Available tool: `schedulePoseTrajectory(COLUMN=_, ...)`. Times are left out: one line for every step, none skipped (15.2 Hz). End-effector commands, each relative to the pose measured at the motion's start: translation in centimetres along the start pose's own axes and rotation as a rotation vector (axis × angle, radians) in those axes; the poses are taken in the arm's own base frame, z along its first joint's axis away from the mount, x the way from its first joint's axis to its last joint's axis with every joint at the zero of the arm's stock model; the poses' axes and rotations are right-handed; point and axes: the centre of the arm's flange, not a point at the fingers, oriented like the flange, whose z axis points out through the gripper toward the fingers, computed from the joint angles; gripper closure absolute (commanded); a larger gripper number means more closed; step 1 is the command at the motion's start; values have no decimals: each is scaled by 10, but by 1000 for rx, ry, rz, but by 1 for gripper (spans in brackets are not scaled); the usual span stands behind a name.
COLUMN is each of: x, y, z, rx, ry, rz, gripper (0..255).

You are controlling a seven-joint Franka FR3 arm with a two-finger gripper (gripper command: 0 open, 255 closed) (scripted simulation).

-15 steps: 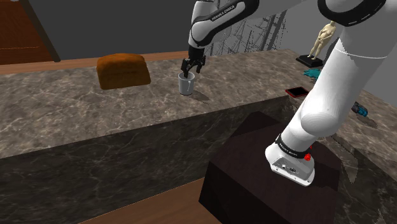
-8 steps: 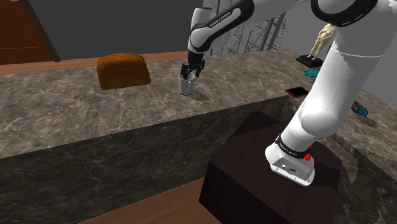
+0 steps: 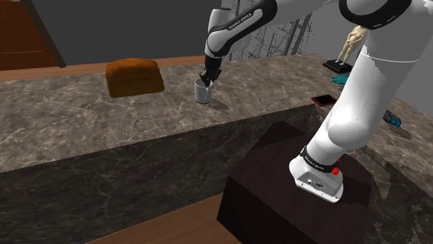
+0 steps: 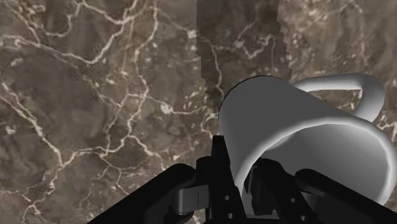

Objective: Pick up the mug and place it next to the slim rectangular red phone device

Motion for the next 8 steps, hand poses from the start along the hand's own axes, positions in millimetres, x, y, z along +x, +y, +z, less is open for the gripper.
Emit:
schedulePoseTrajectory(x=0, y=0, z=0, rx=0, ry=0, rz=0, gripper=255)
schedulePoseTrajectory(x=0, y=0, z=0, rx=0, ry=0, rz=0, gripper=255)
schedulePoseTrajectory(x=0, y=0, z=0, rx=0, ry=0, rz=0, gripper=255)
schedulePoseTrajectory(x=0, y=0, z=0, rx=0, ry=0, rz=0, gripper=255)
schedulePoseTrajectory(x=0, y=0, z=0, rx=0, ry=0, rz=0, gripper=255)
schedulePoseTrajectory(x=0, y=0, z=0, rx=0, ry=0, rz=0, gripper=255)
schedulePoseTrajectory(x=0, y=0, z=-5, rx=0, ry=0, rz=0, gripper=255)
schedulePoseTrajectory(x=1, y=-1, z=-11, rx=0, ry=0, rz=0, gripper=255)
